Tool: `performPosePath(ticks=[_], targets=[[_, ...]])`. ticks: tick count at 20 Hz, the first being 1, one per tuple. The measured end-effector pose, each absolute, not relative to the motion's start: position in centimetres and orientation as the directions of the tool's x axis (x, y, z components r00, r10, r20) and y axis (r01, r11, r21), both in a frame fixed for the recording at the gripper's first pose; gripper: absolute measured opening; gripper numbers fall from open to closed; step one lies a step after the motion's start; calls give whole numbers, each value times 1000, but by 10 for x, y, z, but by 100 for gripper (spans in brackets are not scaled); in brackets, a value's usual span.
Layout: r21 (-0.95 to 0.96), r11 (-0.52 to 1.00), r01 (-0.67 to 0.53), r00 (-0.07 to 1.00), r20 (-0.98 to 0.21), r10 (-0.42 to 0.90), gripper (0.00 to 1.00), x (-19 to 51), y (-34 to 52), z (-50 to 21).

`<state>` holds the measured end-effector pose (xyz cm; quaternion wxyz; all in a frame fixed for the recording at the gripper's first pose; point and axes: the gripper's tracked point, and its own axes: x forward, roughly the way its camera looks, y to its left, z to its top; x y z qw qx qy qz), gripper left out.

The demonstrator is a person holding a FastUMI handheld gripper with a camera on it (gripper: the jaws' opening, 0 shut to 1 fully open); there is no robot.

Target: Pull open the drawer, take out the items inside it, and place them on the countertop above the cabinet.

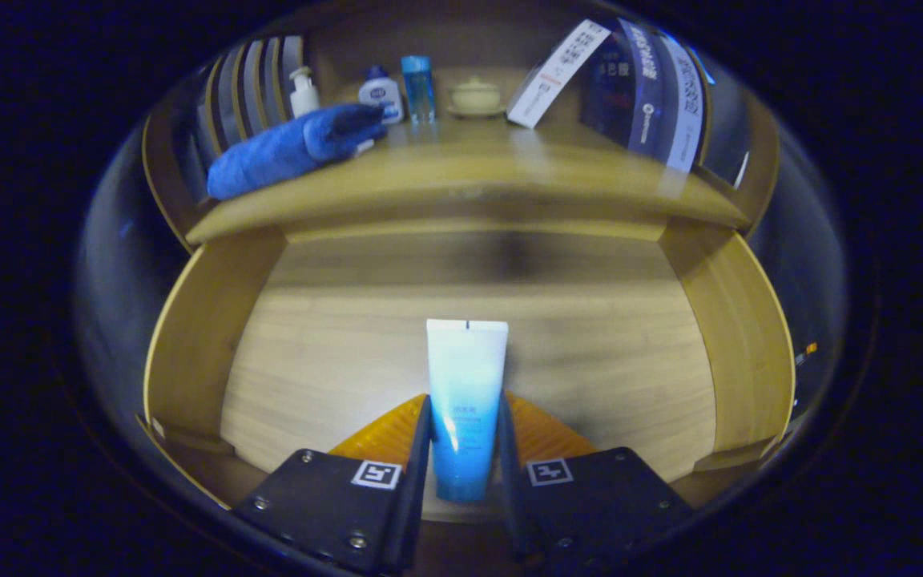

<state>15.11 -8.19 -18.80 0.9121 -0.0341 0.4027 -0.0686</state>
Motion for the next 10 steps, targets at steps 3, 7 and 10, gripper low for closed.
performPosePath(ticks=[3,7,10], targets=[[-79,991,108,750,-647,-133,42,163,-79,-156],[-68,994,88,802,-587,-111,42,164,-71,-117],[-64,995,73,854,-511,-96,43,161,-62,-81]])
